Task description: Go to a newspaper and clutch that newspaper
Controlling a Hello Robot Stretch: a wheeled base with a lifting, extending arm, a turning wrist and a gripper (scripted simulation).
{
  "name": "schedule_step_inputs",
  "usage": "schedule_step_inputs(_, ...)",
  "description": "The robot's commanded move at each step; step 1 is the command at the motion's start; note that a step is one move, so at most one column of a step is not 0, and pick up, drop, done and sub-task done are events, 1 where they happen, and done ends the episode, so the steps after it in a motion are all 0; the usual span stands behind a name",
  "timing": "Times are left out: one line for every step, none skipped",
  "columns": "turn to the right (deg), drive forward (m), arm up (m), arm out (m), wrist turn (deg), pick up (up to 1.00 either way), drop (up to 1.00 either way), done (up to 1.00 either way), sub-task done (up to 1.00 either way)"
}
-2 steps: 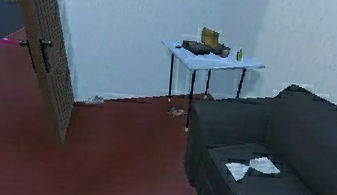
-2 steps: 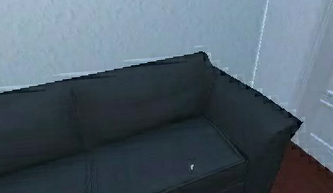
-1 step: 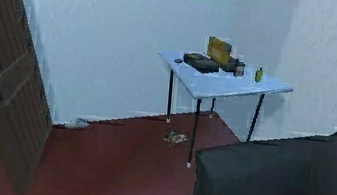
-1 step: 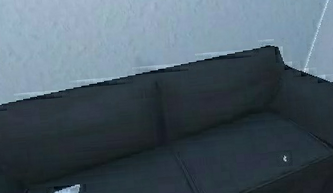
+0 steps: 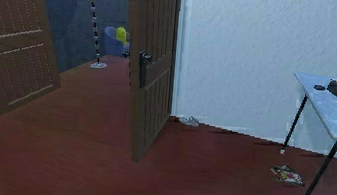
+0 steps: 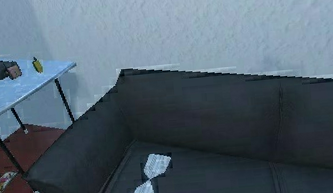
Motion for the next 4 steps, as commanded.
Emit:
schedule_step_inputs(0.0, 0.00, 0.50, 0.00, 0.0, 0.00, 0.00, 0.00, 0.00)
schedule_step_inputs(0.0, 0.00, 0.02, 0.00, 0.0, 0.00, 0.00, 0.00, 0.00)
schedule_step_inputs(0.0, 0.00, 0.00, 0.26, 0.0, 0.00, 0.00, 0.00, 0.00)
schedule_step_inputs(0.0, 0.00, 0.00, 0.00, 45.0, 0.00, 0.00, 0.00, 0.00)
